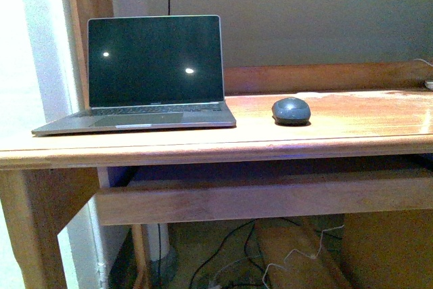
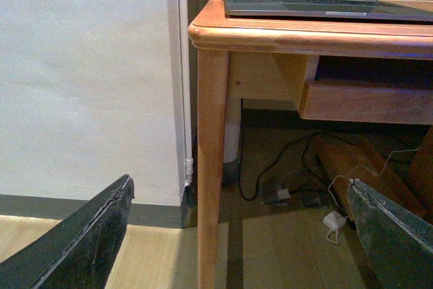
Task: Place mouse
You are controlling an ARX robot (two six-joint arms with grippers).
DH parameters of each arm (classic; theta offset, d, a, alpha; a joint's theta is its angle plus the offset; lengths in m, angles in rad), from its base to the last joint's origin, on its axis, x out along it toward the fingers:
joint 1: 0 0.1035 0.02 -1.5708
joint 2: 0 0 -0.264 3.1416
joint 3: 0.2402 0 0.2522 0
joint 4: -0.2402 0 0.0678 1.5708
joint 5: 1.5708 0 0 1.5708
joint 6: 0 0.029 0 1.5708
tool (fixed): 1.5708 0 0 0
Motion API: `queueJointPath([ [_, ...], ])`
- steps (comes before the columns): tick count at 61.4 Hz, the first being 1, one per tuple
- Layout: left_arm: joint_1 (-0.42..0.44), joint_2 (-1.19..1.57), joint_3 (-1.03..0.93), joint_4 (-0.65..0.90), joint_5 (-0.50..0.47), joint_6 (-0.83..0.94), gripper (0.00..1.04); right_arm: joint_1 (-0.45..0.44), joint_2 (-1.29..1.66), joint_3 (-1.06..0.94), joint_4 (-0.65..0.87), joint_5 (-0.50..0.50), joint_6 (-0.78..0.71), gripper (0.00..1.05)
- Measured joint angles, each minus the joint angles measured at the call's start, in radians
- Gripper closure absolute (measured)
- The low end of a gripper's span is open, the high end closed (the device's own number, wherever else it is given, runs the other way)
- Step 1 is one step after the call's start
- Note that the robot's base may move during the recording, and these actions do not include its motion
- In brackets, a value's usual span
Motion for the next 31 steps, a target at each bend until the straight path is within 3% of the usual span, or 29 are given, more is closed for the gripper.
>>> queueJointPath([
  [8, 0.0, 0.0, 0.0, 0.0, 0.0, 0.0, 0.08, -0.094, -0.301, -0.15, -0.148, -0.053, 0.067, 0.07],
  [18, 0.0, 0.0, 0.0, 0.0, 0.0, 0.0, 0.08, -0.105, -0.712, -0.273, -0.44, -0.067, 0.146, 0.07],
  [25, 0.0, 0.0, 0.0, 0.0, 0.0, 0.0, 0.08, 0.023, -0.954, -0.329, -0.559, 0.028, 0.212, 0.07],
  [28, 0.0, 0.0, 0.0, 0.0, 0.0, 0.0, 0.08, 0.097, -0.996, -0.354, -0.538, 0.075, 0.215, 0.09],
  [31, 0.0, 0.0, 0.0, 0.0, 0.0, 0.0, 0.08, 0.163, -1.045, -0.406, -0.455, 0.1, 0.142, 0.17],
])
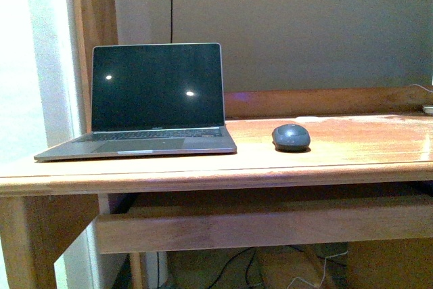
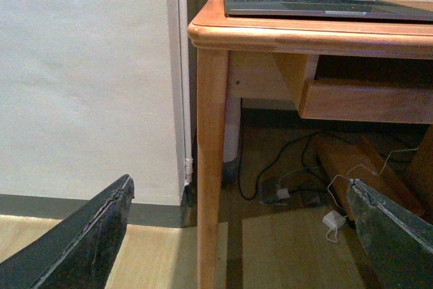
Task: Place mouse
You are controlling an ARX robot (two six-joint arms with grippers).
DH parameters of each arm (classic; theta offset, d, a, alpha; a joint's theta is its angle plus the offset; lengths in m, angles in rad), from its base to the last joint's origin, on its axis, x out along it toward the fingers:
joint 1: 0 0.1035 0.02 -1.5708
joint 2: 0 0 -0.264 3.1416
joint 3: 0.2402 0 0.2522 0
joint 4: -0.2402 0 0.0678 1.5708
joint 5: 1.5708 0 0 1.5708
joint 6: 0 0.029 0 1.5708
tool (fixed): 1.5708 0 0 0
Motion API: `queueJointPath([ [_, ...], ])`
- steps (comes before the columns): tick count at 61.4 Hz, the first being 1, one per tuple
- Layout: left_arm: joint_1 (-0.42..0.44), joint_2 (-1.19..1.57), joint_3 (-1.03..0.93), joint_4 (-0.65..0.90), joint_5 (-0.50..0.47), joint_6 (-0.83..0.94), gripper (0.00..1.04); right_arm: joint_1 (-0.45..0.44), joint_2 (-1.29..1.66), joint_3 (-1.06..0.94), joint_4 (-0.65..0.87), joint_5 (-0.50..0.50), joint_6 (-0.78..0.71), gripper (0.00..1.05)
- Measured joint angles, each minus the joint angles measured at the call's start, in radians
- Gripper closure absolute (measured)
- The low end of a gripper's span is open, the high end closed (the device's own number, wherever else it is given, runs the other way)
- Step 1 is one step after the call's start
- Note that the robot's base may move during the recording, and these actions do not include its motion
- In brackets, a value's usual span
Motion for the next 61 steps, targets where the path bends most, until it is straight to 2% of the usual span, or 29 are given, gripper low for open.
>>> queueJointPath([
  [6, 0.0, 0.0, 0.0, 0.0, 0.001, 0.001, 0.08, 0.04, -0.041, -0.018, 0.055, -0.001, -0.137, 0.33],
  [12, 0.0, 0.0, 0.0, 0.0, 0.0, 0.001, 0.08, 0.043, -0.045, -0.018, 0.056, 0.004, -0.193, 0.5],
  [31, 0.0, 0.0, 0.0, 0.0, 0.0, 0.001, 0.08, 0.044, -0.045, -0.018, 0.056, 0.006, -0.228, 1.02],
  [34, 0.0, 0.0, 0.0, 0.0, 0.0, 0.001, 0.08, 0.044, -0.045, -0.018, 0.056, 0.006, -0.232, 0.98],
  [52, 0.0, 0.0, 0.0, 0.0, 0.0, 0.001, 0.08, 0.044, -0.045, -0.018, 0.056, 0.006, -0.232, 0.44],
  [61, 0.0, 0.0, 0.0, 0.0, 0.001, 0.001, 0.08, 0.044, -0.045, -0.018, 0.056, 0.006, -0.232, 0.2],
])
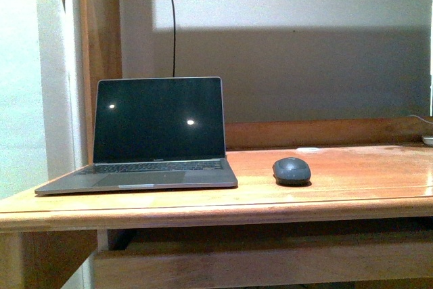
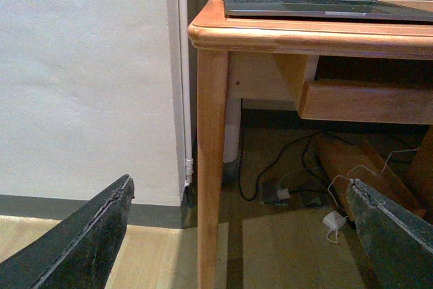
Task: Place mouse
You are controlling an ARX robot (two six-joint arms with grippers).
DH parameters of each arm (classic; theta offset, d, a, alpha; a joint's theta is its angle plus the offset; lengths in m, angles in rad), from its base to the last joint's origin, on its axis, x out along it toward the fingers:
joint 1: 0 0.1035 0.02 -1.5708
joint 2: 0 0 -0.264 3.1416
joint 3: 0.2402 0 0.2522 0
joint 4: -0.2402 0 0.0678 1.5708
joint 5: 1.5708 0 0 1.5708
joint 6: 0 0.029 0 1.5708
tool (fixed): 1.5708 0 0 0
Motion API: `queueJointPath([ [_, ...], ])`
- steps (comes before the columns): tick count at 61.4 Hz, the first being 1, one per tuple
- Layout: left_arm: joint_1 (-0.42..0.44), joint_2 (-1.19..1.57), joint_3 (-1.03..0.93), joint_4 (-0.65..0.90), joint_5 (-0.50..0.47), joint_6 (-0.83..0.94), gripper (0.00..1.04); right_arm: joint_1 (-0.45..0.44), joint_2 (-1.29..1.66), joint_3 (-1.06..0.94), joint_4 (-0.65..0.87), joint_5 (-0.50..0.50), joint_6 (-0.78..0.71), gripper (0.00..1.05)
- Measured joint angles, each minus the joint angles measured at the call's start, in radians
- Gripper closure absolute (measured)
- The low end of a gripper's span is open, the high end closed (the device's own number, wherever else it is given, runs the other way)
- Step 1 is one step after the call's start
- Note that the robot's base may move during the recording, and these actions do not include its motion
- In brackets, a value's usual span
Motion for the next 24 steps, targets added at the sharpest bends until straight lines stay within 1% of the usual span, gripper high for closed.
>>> queueJointPath([
  [5, 0.0, 0.0, 0.0, 0.0, 0.0, 0.0, 0.08, 0.0, 0.0, 0.0, 0.0, 0.0, 0.0, 0.06],
  [24, 0.0, 0.0, 0.0, 0.0, 0.0, 0.0, 0.08, 0.0, 0.0, 0.0, 0.0, 0.0, 0.0, 0.07],
])
